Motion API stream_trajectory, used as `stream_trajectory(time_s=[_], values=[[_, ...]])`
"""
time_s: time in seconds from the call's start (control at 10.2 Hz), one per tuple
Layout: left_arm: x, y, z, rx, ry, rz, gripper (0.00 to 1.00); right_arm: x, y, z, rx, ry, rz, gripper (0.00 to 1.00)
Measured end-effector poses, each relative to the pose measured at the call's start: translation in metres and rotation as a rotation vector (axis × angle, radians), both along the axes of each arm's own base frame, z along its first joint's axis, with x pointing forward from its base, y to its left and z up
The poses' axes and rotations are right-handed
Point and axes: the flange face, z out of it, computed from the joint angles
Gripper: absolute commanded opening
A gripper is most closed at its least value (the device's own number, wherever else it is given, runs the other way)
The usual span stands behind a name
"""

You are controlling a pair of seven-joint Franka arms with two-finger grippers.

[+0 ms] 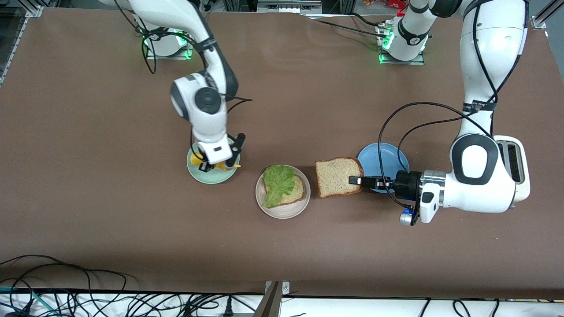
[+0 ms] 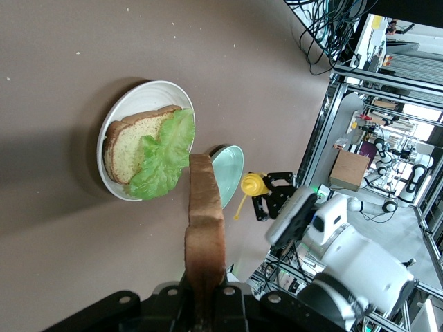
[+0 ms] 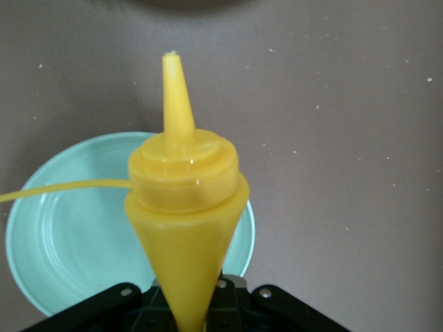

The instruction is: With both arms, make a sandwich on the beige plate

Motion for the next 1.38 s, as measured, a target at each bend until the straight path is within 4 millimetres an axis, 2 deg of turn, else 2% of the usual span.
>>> stream_trajectory(time_s=[0.29, 0.39, 0.49, 0.79, 0.98, 1.18, 1.28, 1.38], values=[[0.0, 0.0, 0.0, 0.0, 0.0, 0.0, 0.0, -0.011, 0.08, -0.015, -0.214, -0.07, -0.099, 0.0], [0.0, 0.0, 0.0, 0.0, 0.0, 0.0, 0.0, -0.01, 0.097, -0.025, -0.248, -0.096, -0.105, 0.0], [0.0, 0.001, 0.0, 0.0, -0.001, 0.0, 0.0, -0.005, 0.104, -0.036, -0.291, -0.122, -0.089, 0.0], [0.0, 0.001, 0.0, 0.0, -0.001, 0.001, 0.0, -0.002, 0.108, -0.065, -0.429, -0.176, -0.022, 0.0], [0.0, 0.001, 0.0, 0.0, -0.001, 0.0, 0.0, -0.005, 0.114, -0.068, -0.442, -0.182, -0.013, 0.0], [0.0, 0.001, 0.0, 0.0, 0.0, 0.0, 0.0, 0.01, 0.104, -0.048, -0.428, -0.156, -0.038, 0.0], [0.0, 0.001, 0.0, 0.0, 0.0, 0.0, 0.0, 0.028, 0.091, -0.028, -0.387, -0.102, -0.048, 0.0], [0.0, 0.001, 0.0, 0.0, 0.0, 0.0, 0.0, 0.052, 0.067, 0.004, -0.318, -0.038, -0.045, 0.0]])
